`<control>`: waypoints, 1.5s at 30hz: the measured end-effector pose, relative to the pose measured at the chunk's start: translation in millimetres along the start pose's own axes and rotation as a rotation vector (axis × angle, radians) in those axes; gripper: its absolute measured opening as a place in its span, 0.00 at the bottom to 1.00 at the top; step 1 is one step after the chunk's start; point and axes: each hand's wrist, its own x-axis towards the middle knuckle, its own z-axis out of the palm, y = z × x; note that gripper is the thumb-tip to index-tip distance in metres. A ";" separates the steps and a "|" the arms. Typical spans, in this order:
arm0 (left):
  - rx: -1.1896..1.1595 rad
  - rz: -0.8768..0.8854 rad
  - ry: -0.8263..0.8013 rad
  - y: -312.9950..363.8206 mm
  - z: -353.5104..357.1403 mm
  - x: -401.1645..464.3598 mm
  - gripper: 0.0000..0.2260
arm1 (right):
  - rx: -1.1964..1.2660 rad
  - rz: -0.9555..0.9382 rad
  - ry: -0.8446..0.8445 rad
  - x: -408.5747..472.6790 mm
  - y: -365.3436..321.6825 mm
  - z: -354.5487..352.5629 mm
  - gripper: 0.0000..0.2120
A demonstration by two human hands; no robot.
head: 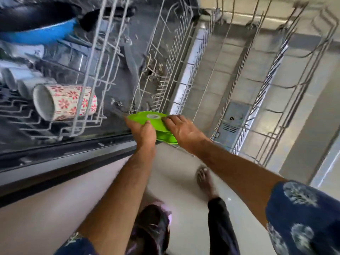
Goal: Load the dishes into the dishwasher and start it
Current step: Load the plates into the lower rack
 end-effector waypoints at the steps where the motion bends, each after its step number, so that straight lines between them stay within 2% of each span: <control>1: 0.032 -0.014 -0.024 6.9 1.9 -4.5 0.40 | -0.007 0.006 -0.024 4.3 1.7 3.2 0.26; 4: -0.077 0.005 0.016 4.4 9.2 6.2 0.34 | 0.001 0.026 -0.103 14.7 -0.3 3.9 0.33; 7: -0.101 -0.025 0.053 -3.2 9.8 22.2 0.36 | -0.007 0.011 -0.147 27.1 -3.4 2.7 0.43; 9: -0.066 -0.065 0.045 -7.2 6.7 28.4 0.35 | -0.017 0.015 -0.168 33.6 -3.9 8.2 0.44; 11: -0.041 -0.109 0.015 -7.2 6.0 31.0 0.33 | -0.029 0.023 -0.182 38.8 -1.0 16.0 0.41; 14: -0.057 -0.158 0.011 -7.6 12.0 40.7 0.27 | -0.102 -0.024 -0.247 44.3 8.8 15.6 0.31; 18: 0.046 -0.145 0.026 -40.6 15.1 85.9 0.37 | -0.139 -0.079 -0.335 44.1 22.7 5.2 0.36; 22: 0.145 -0.244 -0.011 -28.2 18.3 83.4 0.31 | -0.241 -0.132 -0.344 33.7 35.3 7.2 0.36; 24: 0.324 -0.248 -0.036 -13.3 18.8 62.1 0.35 | -0.227 -0.136 -0.346 30.9 38.5 5.3 0.34; 26: 0.521 -0.177 -0.050 0.6 17.7 34.3 0.40 | -0.253 -0.115 -0.290 26.5 40.7 1.2 0.30; 30: 0.679 -0.024 -0.162 19.7 9.7 -24.4 0.33 | -0.186 -0.039 -0.254 5.1 43.9 -15.1 0.29; 34: 1.004 0.419 -0.275 25.3 -23.4 -79.2 0.32 | -0.174 -0.021 -0.182 -41.9 37.2 -46.3 0.28; 37: 1.218 0.650 -0.342 37.9 -52.0 -134.6 0.33 | -0.200 -0.027 -0.184 -79.3 19.1 -88.9 0.36; 42: 1.354 0.707 -0.324 82.0 -102.5 -226.6 0.35 | -0.300 -0.077 -0.178 -136.3 -40.0 -164.0 0.40; 45: 1.299 0.671 -0.310 110.2 -152.4 -295.5 0.35 | -0.347 -0.153 -0.222 -168.8 -96.2 -209.7 0.40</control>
